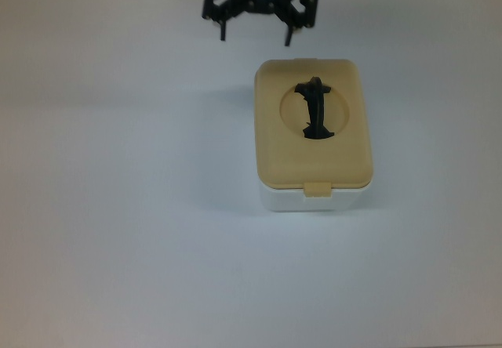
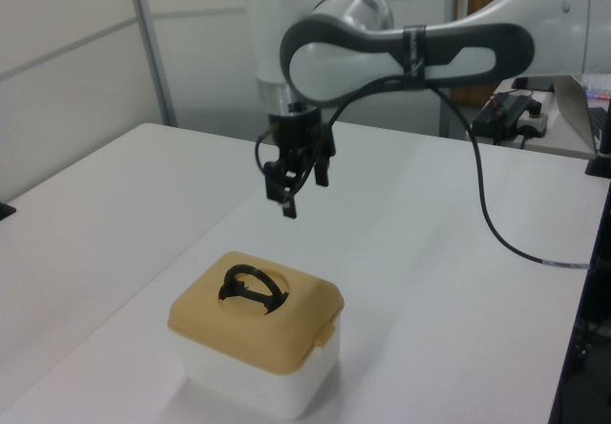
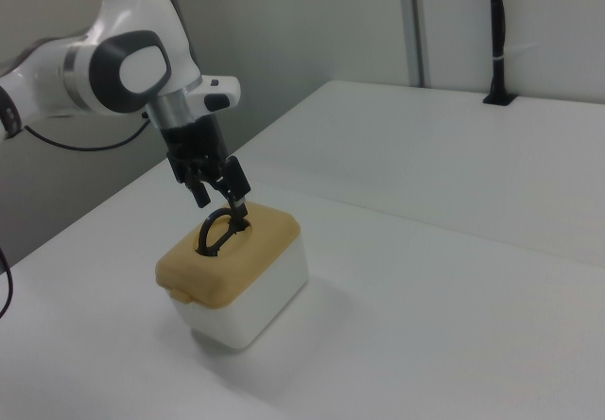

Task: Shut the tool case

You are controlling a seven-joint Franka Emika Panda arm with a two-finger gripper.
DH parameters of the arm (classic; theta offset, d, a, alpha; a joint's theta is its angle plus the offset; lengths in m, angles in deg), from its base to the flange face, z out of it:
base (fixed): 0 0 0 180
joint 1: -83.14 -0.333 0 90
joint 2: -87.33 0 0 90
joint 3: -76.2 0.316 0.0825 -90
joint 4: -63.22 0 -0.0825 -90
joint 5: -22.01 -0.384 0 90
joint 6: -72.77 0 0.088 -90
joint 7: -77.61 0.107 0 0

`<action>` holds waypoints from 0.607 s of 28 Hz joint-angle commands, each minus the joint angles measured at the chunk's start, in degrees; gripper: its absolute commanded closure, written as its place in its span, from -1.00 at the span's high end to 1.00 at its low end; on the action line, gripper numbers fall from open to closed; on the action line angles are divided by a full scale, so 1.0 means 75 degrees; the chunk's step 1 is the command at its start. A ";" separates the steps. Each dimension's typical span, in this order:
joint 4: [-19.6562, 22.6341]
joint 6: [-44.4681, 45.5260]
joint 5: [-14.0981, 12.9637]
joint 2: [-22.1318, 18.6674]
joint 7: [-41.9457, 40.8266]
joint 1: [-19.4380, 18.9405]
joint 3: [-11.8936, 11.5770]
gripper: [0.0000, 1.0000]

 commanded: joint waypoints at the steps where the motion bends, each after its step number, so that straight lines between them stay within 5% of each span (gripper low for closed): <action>1: 0.0573 0.0431 -0.0047 -0.0880 -0.0717 -0.0040 -0.0550 1.00; 4: 0.0866 0.0408 -0.0094 -0.1255 -0.0976 -0.0040 -0.0855 1.00; 17: 0.0984 0.0396 -0.0106 -0.1338 -0.1023 -0.0040 -0.1196 1.00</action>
